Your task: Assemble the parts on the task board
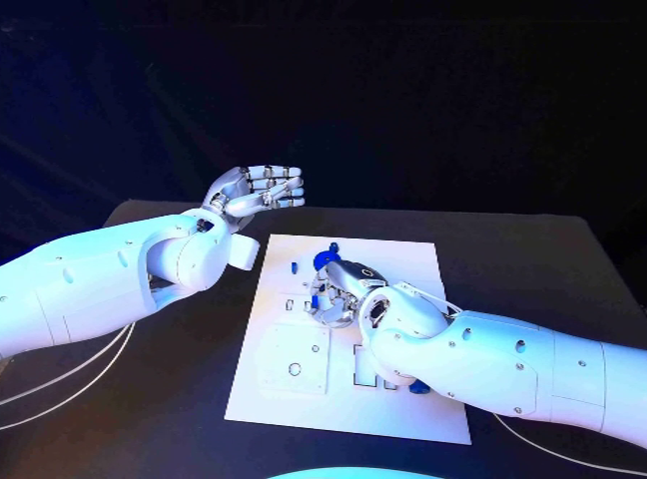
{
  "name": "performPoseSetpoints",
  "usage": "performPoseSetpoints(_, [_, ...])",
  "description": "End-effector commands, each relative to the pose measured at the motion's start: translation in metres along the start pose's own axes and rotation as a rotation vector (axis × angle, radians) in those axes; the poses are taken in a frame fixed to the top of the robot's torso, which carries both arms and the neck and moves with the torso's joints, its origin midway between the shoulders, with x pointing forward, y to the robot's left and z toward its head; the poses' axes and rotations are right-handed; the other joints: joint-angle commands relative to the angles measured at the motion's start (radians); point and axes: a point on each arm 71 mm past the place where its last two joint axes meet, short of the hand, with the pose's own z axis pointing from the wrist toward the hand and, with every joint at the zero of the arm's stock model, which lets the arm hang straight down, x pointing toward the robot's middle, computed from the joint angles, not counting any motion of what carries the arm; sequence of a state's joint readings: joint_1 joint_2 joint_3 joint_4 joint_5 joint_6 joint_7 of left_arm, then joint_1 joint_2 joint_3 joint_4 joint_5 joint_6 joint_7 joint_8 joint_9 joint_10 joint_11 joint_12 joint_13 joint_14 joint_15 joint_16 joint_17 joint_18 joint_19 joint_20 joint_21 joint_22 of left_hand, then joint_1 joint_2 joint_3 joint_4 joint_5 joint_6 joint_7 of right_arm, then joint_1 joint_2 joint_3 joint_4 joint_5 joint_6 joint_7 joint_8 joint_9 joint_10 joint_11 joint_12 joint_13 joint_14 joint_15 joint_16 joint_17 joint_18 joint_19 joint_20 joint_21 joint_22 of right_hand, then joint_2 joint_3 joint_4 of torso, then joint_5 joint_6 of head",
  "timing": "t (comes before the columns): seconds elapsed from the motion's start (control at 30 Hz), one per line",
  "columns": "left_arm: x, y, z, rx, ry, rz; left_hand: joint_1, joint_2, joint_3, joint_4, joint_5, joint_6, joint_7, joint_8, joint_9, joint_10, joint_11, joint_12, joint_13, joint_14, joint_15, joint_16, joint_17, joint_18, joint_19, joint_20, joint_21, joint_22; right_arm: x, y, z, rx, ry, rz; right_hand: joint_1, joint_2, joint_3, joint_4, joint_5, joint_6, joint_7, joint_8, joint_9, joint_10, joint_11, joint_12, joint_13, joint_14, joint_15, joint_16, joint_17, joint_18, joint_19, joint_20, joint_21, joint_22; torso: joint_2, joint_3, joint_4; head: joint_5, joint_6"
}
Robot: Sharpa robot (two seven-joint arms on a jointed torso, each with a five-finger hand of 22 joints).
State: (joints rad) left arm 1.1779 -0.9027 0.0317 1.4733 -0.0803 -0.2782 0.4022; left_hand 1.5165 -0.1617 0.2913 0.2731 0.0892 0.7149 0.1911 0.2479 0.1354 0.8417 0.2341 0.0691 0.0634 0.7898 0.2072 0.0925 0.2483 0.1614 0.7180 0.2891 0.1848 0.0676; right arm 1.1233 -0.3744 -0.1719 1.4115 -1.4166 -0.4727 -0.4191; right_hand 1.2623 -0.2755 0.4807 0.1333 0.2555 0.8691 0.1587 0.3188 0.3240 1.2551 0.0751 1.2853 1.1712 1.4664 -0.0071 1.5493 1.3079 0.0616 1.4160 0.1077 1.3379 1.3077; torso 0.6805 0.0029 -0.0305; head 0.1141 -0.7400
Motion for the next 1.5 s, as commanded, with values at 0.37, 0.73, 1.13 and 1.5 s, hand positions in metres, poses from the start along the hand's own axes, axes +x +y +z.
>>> performPoseSetpoints(0.37, [0.0, 0.0, 0.001, 0.004, 0.009, 0.01, 0.007, -0.001, -0.006, 0.003, -0.002, 0.003, 0.083, 0.004, 0.002, 0.003, 0.001, 0.006, 0.001, 0.0, 0.0, -0.006, -0.002, -0.007, -0.005, 0.002, -0.004, 0.001, -0.017, -0.001, -0.012, -0.06, -0.052, 0.04, 0.208, 0.062, -0.457, 0.163, 0.024, -0.218, 0.056, -0.087, -0.084, -0.067, 0.051, -0.029, -0.066, 0.084, 0.053, -0.007, 0.181, 0.009, -0.014, 0.039, -0.032, 0.03, -0.002, 0.0, -0.002, 0.003, 0.007])
performPoseSetpoints(0.73, [-0.007, 0.006, 0.002, -0.064, -0.032, 0.085, 0.01, 0.005, -0.026, 0.014, -0.001, 0.009, 0.078, 0.019, 0.004, 0.016, -0.008, 0.012, 0.002, 0.061, -0.018, 0.028, 0.007, 0.016, 0.061, -0.001, 0.034, 0.015, -0.073, -0.018, -0.041, -0.168, -0.092, 0.123, 0.208, 0.077, -0.476, 0.163, 0.019, -0.161, 0.049, -0.051, -0.076, -0.063, 0.046, -0.018, -0.063, 0.083, 0.051, -0.008, 0.177, 0.012, -0.022, 0.039, -0.045, 0.021, -0.012, 0.0, -0.0081, 0.017, 0.016])
performPoseSetpoints(1.13, [-0.003, 0.023, -0.005, -0.343, 0.108, 0.385, -0.226, 0.033, 0.01, 0.013, 0.0, 0.061, 0.005, 0.261, 0.113, 0.207, -0.108, 0.352, 0.159, 0.306, -0.141, 0.57, 0.307, 0.021, 0.377, -0.122, 0.297, 0.132, -0.155, -0.078, -0.068, -0.112, -0.211, 0.311, 0.156, 0.149, -0.498, 0.161, 0.01, -0.111, 0.031, 0.004, -0.072, -0.068, 0.031, -0.008, -0.064, 0.078, 0.037, -0.017, 0.156, 0.018, -0.036, 0.027, -0.073, 0.003, -0.04, 0.0048, -0.0194, 0.027, 0.001])
performPoseSetpoints(1.5, [0.016, 0.027, -0.007, -0.619, 0.349, 0.737, -0.386, 0.025, 0.102, 0.021, -0.003, 0.051, -0.072, 0.531, 0.274, 0.182, -0.187, 0.928, 0.55, 0.673, -0.221, 1.374, 1.088, -0.031, 0.506, -0.203, 1.023, 0.795, -0.186, -0.131, -0.087, 0.004, -0.301, 0.354, 0.149, 0.151, -0.502, 0.16, 0.01, -0.112, 0.03, 0.007, -0.073, -0.072, 0.03, -0.01, -0.069, 0.071, 0.036, -0.026, 0.132, 0.024, -0.05, 0.026, -0.097, -0.015, -0.052, 0.0104, -0.0187, 0.047, -0.015])
